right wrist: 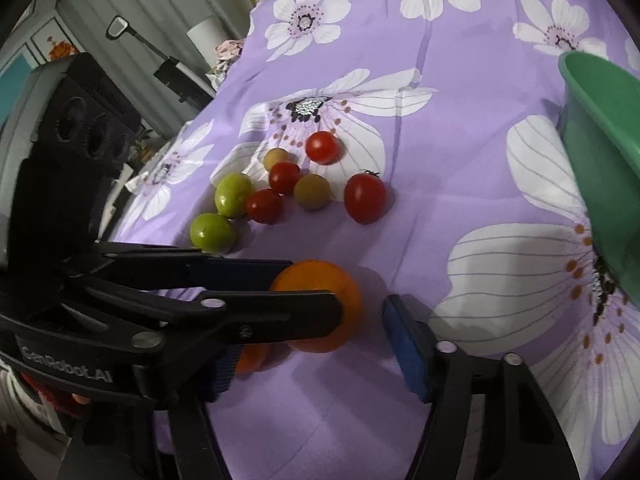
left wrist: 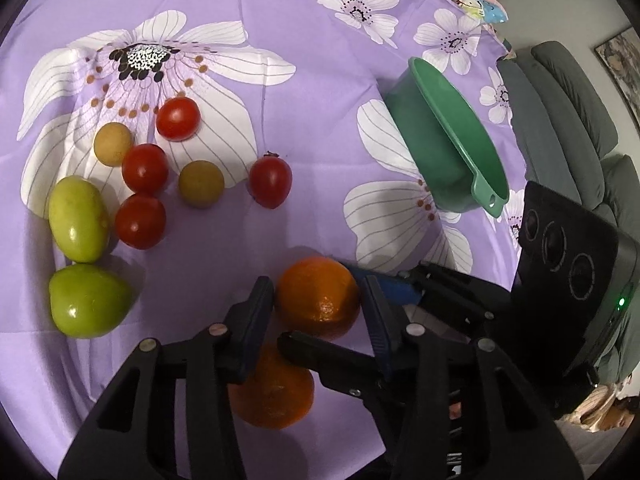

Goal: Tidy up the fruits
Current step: 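Close the left gripper around the orange and lift it, then carry the orange over the green bowl and open the left gripper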

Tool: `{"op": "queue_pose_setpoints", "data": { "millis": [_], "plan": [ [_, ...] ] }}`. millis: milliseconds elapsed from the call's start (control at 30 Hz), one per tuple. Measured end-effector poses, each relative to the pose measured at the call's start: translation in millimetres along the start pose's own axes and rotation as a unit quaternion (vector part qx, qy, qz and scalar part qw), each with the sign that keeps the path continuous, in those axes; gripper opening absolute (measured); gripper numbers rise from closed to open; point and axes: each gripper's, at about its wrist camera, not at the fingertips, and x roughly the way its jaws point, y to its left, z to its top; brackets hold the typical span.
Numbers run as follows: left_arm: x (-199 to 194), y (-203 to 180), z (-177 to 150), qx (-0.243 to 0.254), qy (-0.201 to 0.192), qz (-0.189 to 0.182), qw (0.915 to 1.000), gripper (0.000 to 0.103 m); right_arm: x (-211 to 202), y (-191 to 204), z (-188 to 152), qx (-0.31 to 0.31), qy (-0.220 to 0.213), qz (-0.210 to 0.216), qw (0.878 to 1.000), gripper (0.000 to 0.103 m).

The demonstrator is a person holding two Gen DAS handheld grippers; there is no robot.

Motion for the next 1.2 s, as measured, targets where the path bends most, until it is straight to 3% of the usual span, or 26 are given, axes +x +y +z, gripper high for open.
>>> {"op": "queue_pose_setpoints", "data": {
  "millis": [100,833,1200],
  "plan": [
    [0,1,-1,-0.002,-0.002,-0.003,1.0,0.044,2,0,0,0.001,-0.001,-0.011,1.0,0.049],
    [-22,-34,-1,0.054,-0.05,0.001,0.9973,0.044,-35,15,1,-0.024,-0.064,-0.057,0.996,0.049],
    [-14,-64,19,0.092,-0.058,0.002,0.994,0.044,-55,-1,7,-0.012,-0.107,-0.073,0.992,0.049]
  ]
}}
